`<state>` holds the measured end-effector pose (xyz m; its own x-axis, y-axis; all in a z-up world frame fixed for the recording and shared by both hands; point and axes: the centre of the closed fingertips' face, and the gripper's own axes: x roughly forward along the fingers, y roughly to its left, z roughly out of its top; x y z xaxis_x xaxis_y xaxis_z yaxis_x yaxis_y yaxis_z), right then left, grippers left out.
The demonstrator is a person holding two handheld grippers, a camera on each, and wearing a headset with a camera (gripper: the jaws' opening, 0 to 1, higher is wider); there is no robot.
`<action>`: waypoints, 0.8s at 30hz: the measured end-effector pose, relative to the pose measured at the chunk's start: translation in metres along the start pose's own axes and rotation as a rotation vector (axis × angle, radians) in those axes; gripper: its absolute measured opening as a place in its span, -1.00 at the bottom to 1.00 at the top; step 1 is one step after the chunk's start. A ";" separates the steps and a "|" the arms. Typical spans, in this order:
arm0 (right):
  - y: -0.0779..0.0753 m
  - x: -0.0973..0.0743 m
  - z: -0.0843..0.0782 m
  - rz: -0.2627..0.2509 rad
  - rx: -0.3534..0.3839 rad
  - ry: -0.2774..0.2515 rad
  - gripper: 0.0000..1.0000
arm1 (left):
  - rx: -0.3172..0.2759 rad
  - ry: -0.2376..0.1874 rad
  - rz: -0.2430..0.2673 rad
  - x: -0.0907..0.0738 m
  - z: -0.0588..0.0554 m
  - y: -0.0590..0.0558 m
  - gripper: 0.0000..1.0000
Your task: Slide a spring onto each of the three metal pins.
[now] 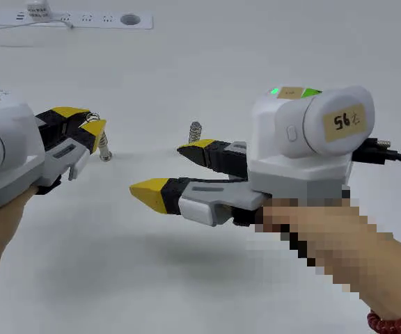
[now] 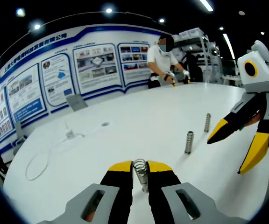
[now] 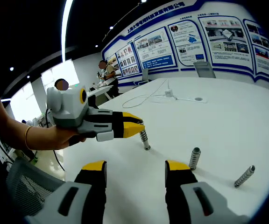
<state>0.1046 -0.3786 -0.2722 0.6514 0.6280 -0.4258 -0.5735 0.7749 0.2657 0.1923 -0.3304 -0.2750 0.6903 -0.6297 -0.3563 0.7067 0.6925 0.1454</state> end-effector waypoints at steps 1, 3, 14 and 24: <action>0.000 0.000 0.000 -0.001 0.001 0.001 0.03 | -0.009 0.004 -0.002 0.001 -0.002 0.000 -0.79; -0.001 0.000 -0.001 -0.002 0.001 0.003 0.03 | -0.012 0.007 -0.003 0.002 -0.003 -0.001 -0.79; -0.003 -0.003 -0.002 -0.011 0.000 0.011 0.05 | -0.034 0.026 -0.008 0.006 -0.014 -0.002 -0.79; -0.007 -0.006 -0.004 -0.029 -0.011 0.019 0.07 | -0.076 0.039 -0.015 0.008 -0.022 -0.004 -0.79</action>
<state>0.1030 -0.3878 -0.2754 0.6583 0.6037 -0.4496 -0.5598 0.7920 0.2439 0.1914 -0.3309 -0.2986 0.6720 -0.6270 -0.3940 0.7022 0.7086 0.0701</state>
